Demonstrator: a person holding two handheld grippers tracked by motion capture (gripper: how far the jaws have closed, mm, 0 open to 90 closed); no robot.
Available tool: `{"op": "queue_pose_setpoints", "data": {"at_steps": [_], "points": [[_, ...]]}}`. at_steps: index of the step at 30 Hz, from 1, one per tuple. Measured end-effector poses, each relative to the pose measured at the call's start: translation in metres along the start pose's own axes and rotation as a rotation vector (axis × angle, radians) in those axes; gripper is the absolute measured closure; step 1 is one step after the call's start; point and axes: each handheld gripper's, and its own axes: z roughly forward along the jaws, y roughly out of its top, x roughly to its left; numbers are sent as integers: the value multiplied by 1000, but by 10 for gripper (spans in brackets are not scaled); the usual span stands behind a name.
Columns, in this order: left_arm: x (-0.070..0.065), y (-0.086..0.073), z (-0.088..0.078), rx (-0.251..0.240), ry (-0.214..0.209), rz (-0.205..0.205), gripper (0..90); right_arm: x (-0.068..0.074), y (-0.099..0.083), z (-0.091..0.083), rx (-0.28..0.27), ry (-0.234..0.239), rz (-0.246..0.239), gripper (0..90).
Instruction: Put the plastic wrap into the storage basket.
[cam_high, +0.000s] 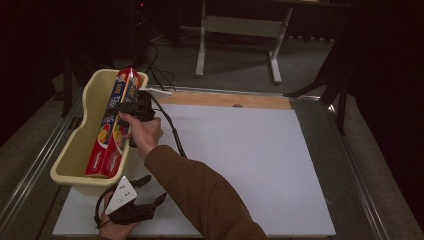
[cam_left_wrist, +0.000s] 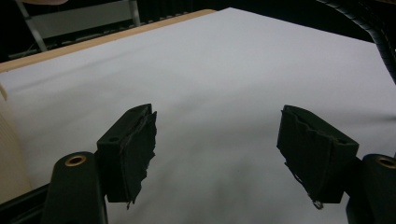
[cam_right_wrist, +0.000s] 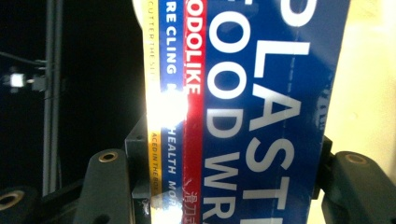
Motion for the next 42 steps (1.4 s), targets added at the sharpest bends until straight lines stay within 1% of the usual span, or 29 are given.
{"op": "queue_pose_setpoints", "data": {"at_steps": [1, 2, 3, 5, 6, 7, 8, 9, 11, 12, 14, 15, 18, 20, 24, 27, 28, 29, 31, 32, 33, 35, 36, 37, 39, 42], "points": [[0, 0, 0, 1, 0, 1, 276, 0, 0, 0, 5, -10, 13, 399], [0, 0, 0, 2, 0, 1, 276, 0, -1, 1, 4, -49, 22, 396], [0, 0, 0, 2, 0, 1, 277, 0, -1, 1, 4, -49, 22, 396], [0, 0, 0, 2, 1, 1, 276, 0, -1, 2, 7, -68, 21, 384], [0, 0, 0, 1, 0, 0, 276, 0, -1, 2, 7, -68, 21, 384], [0, 0, 0, 2, 2, 1, 276, 0, -1, 2, 14, -86, 31, 367], [0, 0, 0, 2, 2, 1, 277, 0, -1, 2, 14, -86, 31, 367], [0, 0, 0, 2, -2, 1, 282, 0, 0, 2, 37, -134, 22, 369], [-1, 0, 1, 5, 0, 4, 279, 1, 0, 2, 36, -137, 15, 365], [-1, 0, 1, 6, -1, 5, 282, 1, -1, 2, 39, -148, 1, 358], [-1, 0, 1, 7, -2, 6, 284, 2, -1, 2, 34, -151, -3, 348], [-1, 0, 1, 7, -1, 6, 283, 3, -2, 2, 31, -157, -11, 325], [0, 0, 0, 6, 1, 4, 282, 5, -3, 0, 27, -155, -15, 305], [0, 0, 0, 5, 2, 1, 282, 6, -4, 0, 30, -157, -37, 299], [-1, 0, 1, 8, 1, 5, 282, 7, -5, -1, 24, -168, -45, 290], [1, 0, -1, 2, 4, -5, 279, 10, -6, -3, 20, -155, -47, 284], [1, 0, -1, 0, 3, -10, 281, 13, -5, -8, 25, -114, -42, 289], [1, 0, -1, 0, 3, -10, 281, 13, -5, -8, 25, -114, -42, 289], [1, 0, 0, 4, 4, -4, 280, 17, -5, -15, 30, -114, -67, 309], [1, 0, 0, 4, 4, -4, 280, 17, -5, -15, 30, -114, -67, 309], [1, 0, 0, 4, 4, -4, 280, 17, -4, -19, 42, -121, -90, 327], [1, 0, 0, 4, 5, -4, 280, 17, -4, -23, 46, -135, -121, 350], [1, 0, 0, 4, 6, -4, 280, 17, -4, -23, 46, -135, -121, 350], [1, 0, 0, 5, 6, -4, 280, 15, -4, -28, 58, -128, -157, 363], [0, 0, 1, 6, 6, -4, 280, 14, -4, -33, 53, -120, -184, 376], [0, 0, 1, 13, 11, 0, 280, 13, -3, -43, 51, -136, -248, 382]]}}
